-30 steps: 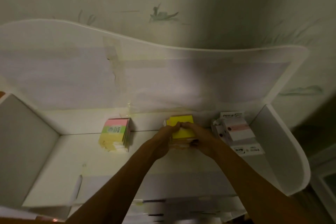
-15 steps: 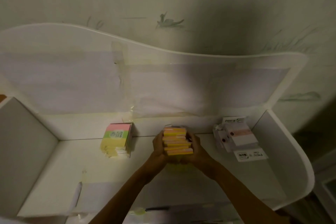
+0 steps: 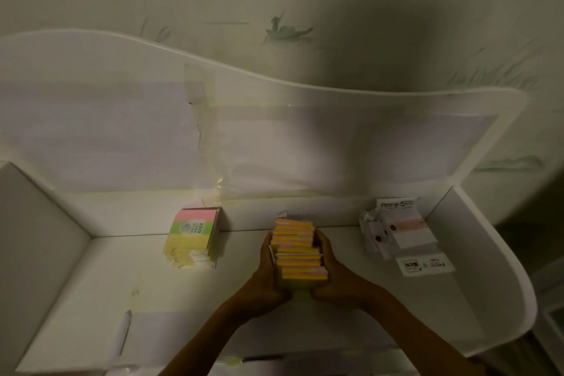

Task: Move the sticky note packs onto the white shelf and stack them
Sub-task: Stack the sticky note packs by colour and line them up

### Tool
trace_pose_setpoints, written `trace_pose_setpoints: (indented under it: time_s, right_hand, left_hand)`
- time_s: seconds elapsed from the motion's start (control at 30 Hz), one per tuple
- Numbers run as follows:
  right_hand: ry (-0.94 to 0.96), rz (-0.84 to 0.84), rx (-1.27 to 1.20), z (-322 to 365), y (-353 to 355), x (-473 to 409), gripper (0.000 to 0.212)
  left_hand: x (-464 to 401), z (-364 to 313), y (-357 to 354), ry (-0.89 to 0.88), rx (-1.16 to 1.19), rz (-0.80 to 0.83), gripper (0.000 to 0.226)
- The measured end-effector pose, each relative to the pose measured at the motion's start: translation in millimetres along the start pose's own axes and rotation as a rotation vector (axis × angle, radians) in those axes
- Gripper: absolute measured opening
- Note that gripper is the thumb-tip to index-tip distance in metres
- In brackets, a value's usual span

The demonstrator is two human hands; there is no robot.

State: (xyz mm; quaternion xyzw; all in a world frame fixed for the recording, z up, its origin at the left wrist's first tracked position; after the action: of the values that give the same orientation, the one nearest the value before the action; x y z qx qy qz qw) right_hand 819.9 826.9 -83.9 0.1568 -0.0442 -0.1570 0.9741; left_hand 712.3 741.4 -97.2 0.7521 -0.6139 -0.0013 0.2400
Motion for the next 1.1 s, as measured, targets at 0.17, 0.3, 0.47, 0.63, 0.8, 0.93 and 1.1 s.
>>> trace_pose_setpoints:
  time_s: [0.17, 0.3, 0.47, 0.63, 0.8, 0.93, 1.1]
  right_hand:
    - [0.036, -0.061, 0.057, -3, 1, -15, 0.114]
    - [0.039, -0.025, 0.060, -8, 2, -21, 0.112]
    - [0.076, 0.028, 0.080, -8, -1, -23, 0.111]
    - [0.075, 0.047, 0.083, -6, 1, -28, 0.110]
    - [-0.042, 0.056, -0.136, -1, 8, -26, 0.112]
    - [-0.153, 0.039, -0.336, 9, 11, -34, 0.093]
    - [-0.320, -0.065, -0.627, 18, 8, -43, 0.033]
  left_hand:
    - [-14, -5, -4, -0.103, -0.244, 0.055, 0.089]
    - [-22, 1, 3, -0.077, -0.279, 0.077, 0.099]
    - [-24, -1, 13, -0.060, -0.335, 0.035, 0.100]
    - [-20, -12, 19, -0.065, -0.324, 0.042, 0.089]
    - [-5, -22, 34, 0.016, 0.074, 0.055, 0.072]
    - [5, -24, 41, 0.215, 0.306, 0.085, 0.051]
    - [9, -23, 53, 0.492, 0.635, -0.002, 0.031]
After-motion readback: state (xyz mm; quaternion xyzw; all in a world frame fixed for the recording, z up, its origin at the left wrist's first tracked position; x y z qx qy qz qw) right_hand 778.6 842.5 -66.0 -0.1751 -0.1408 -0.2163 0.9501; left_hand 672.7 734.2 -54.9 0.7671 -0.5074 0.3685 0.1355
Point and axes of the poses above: each hand's wrist, its own x-axis away from the middle knuckle, its own y-axis out of the back of the hand, z = x × y, the point moved 7 cm from there along -x, towards the middle knuckle, and after that the axes turned 8 degrees about y, right-handed, at the moved point
